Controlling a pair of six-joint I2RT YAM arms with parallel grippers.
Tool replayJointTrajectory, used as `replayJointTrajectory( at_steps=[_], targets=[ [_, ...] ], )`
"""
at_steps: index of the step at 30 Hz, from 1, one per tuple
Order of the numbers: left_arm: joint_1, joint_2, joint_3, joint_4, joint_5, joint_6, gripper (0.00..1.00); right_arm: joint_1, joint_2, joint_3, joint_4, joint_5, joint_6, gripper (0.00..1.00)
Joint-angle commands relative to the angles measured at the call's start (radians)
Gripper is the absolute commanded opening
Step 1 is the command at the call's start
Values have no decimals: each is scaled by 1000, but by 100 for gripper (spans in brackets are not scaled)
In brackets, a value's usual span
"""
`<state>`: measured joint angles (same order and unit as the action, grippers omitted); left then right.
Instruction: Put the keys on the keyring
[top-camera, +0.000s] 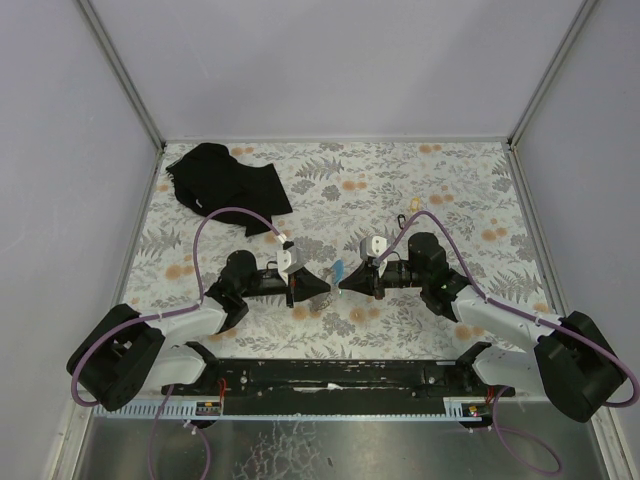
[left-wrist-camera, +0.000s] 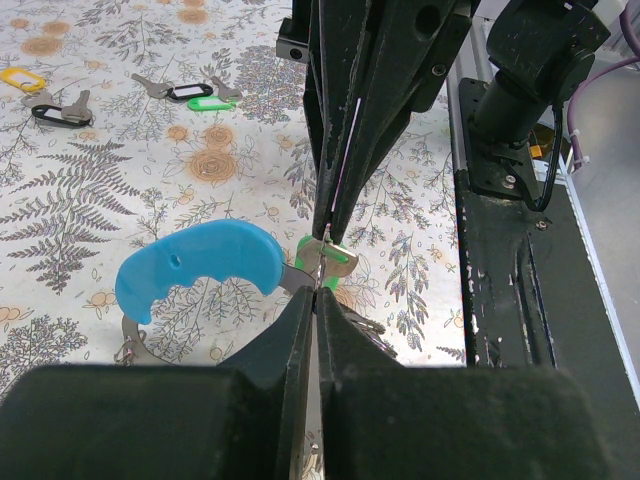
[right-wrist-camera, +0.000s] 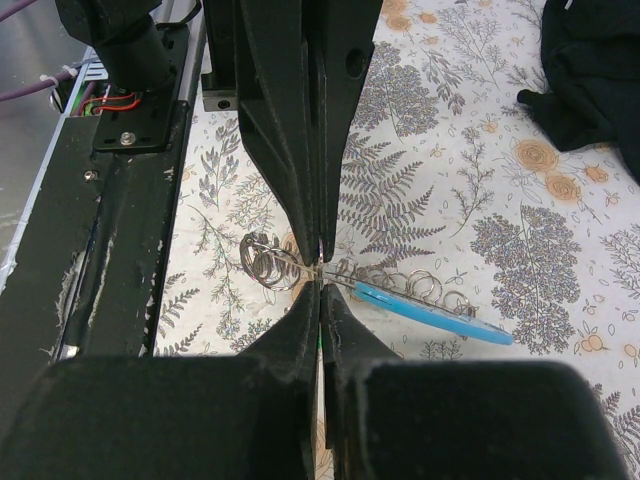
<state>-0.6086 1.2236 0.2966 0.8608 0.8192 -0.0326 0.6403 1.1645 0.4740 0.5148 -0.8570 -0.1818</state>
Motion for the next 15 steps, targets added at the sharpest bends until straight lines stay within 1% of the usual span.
replayJointTrajectory(
  at_steps=[1, 5, 15],
  targets=[
    [1, -4, -7, 69, -15, 4, 0, -1, -25, 13, 54, -3, 6, 0],
    [1, -7, -7, 67, -18, 5, 0, -1, -31, 15, 31, -5, -8, 0],
    [0, -8, -7, 66, -17, 4, 0, -1, -24, 17, 34, -21, -8, 0]
  ],
)
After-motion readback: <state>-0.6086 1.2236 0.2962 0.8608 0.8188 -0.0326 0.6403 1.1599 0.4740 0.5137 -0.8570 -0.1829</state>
